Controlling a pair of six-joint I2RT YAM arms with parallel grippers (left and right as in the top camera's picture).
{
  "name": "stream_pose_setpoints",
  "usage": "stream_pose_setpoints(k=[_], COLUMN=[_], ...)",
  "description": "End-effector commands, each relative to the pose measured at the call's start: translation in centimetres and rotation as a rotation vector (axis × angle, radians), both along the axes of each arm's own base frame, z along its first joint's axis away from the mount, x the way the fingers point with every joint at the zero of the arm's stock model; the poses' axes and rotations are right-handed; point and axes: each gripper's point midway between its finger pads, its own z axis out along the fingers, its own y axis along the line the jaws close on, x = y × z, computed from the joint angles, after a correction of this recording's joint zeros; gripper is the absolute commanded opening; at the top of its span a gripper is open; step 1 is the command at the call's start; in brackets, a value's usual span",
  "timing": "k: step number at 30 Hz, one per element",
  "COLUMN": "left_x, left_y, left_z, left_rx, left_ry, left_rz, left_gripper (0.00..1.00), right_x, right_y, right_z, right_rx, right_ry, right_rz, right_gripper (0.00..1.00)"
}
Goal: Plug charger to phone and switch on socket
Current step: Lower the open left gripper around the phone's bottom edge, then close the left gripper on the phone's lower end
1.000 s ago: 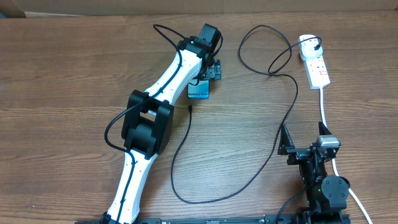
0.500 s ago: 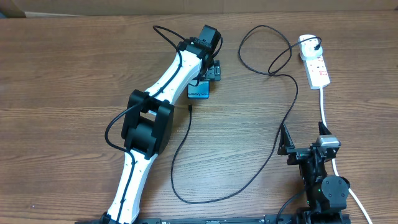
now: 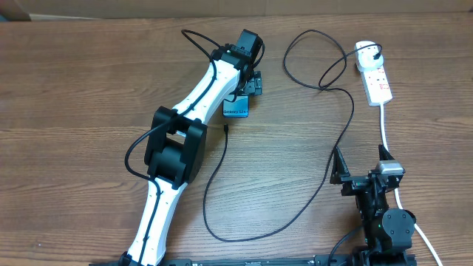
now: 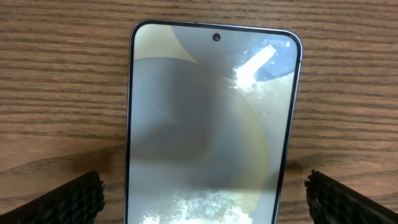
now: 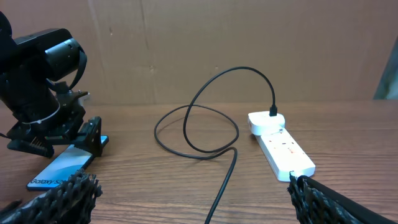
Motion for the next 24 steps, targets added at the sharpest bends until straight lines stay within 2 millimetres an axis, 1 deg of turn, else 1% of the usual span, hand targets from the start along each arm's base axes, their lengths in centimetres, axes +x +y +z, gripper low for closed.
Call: stream_pose_setpoints(k=[1, 14, 21, 24], left_x=[0.0, 0.1, 0.2, 0.3], left_y=[0.8, 0.7, 1.0, 1.0], left_z=[-1.5, -1.9, -2.6, -2.6], left_rx=[0.028, 0.023, 0.02, 0.02], left_ry=[0.016, 0.008, 0.003, 0.002], left_rz=[0.022, 0.021, 0.028, 0.028], left_gripper=[1.0, 1.0, 1.0, 1.0], right_x=[0.0, 0.0, 0.0, 0.0], right_y=[0.2, 0.2, 0.2, 0.2], right_z=[-0.2, -0.2, -0.2, -0.2], right_rx=[0.007, 0.007, 0.007, 0.007], right_ry=[-0.003, -0.003, -0.003, -0.003], right_rz=[0.01, 0.01, 0.01, 0.01], right_gripper=[1.0, 1.0, 1.0, 1.0])
